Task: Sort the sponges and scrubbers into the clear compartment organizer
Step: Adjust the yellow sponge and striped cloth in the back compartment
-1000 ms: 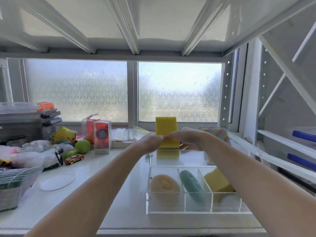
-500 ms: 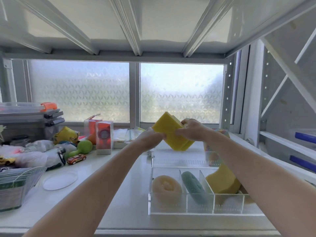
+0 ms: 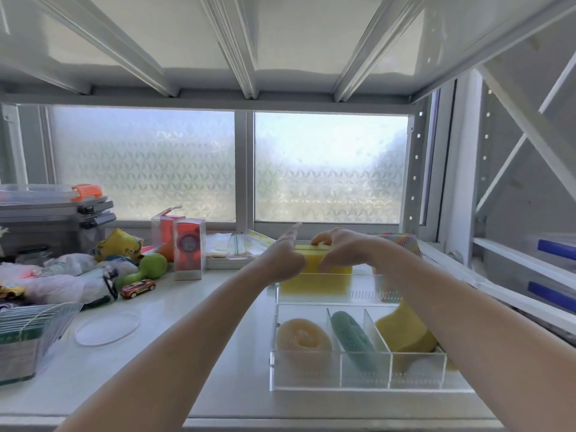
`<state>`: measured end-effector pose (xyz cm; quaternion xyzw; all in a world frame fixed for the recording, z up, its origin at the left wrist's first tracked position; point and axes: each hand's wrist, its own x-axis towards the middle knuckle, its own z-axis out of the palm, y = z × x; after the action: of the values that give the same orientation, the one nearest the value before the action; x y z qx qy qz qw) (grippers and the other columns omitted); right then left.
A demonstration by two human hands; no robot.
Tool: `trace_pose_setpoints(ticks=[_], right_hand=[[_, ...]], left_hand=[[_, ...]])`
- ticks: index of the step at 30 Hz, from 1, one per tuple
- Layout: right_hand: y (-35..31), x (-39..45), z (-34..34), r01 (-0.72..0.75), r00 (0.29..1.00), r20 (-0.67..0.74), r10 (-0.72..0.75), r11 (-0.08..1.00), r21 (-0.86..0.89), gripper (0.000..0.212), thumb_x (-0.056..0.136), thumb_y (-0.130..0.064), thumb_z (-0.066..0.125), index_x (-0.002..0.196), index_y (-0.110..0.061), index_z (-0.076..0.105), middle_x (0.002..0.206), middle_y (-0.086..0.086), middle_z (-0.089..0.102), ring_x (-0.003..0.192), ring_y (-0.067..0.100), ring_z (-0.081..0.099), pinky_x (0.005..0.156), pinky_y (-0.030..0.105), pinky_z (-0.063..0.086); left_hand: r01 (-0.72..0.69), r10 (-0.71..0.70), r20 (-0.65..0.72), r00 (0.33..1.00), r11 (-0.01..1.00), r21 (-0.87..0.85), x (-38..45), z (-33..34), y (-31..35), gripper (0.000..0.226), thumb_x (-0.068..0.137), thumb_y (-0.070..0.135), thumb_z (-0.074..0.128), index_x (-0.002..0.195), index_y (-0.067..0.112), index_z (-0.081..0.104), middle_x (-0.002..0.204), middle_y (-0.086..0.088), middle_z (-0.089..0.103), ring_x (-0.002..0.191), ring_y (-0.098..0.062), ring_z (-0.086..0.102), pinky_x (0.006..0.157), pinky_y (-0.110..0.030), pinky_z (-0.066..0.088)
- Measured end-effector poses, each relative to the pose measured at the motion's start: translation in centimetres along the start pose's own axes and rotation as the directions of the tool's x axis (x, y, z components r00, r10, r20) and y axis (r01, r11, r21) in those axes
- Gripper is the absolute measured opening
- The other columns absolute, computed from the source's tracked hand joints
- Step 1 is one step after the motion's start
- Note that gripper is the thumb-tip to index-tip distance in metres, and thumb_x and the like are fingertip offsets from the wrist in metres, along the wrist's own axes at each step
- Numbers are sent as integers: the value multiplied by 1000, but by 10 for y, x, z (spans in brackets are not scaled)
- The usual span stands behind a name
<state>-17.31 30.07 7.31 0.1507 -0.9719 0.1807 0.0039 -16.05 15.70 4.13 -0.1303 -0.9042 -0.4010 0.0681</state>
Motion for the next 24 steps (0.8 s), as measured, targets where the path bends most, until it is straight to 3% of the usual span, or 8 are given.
trace_pose_setpoints(ticks=[5,11,14,17,22,24], right_hand=[[-4,2,3,-4,1000,17,1,981,195,70,74,-9,64,141,-13,42,138,5,47,120,20,47,101,31,43],[1,2,-4,-70,998,2,70,979,191,67,67,-2,57,133,-5,48,133,15,51,123,30,50,103,46,46],[1,2,1,-96,995,26,94,985,142,58,66,-1,54,124,1,55,114,16,59,98,24,54,81,31,48],[-1,4,8,-95,995,6,95,988,121,44,71,-3,53,114,-1,60,94,8,53,84,21,47,72,32,40],[-1,4,12,-90,995,-34,95,987,130,42,77,-5,53,118,-5,58,107,12,58,91,22,50,81,34,45],[1,0,6,-75,996,-45,83,986,151,47,78,-6,55,124,-4,55,122,15,57,103,24,54,94,38,46]], left_hand=[[20,-20,-6,1000,1000,-8,6,1,-5,81,79,-2,41,152,18,13,156,-14,24,136,-34,37,106,-37,38],[36,-34,-21,999,996,76,9,1,-9,67,81,-1,40,146,9,29,150,-14,34,136,-27,36,113,-36,32],[42,-40,-18,999,991,128,10,3,-11,61,86,3,38,146,9,30,152,-8,29,141,-22,26,115,-30,22],[35,-33,-17,999,987,155,9,5,-13,62,87,5,37,147,10,26,151,-6,26,141,-22,23,113,-29,21],[42,-40,-17,999,984,175,6,7,-11,63,86,6,38,148,9,25,149,-7,26,139,-24,24,113,-32,22],[32,-27,-29,999,981,189,3,3,-6,64,86,10,42,148,10,26,152,-9,25,141,-25,23,116,-34,22]])
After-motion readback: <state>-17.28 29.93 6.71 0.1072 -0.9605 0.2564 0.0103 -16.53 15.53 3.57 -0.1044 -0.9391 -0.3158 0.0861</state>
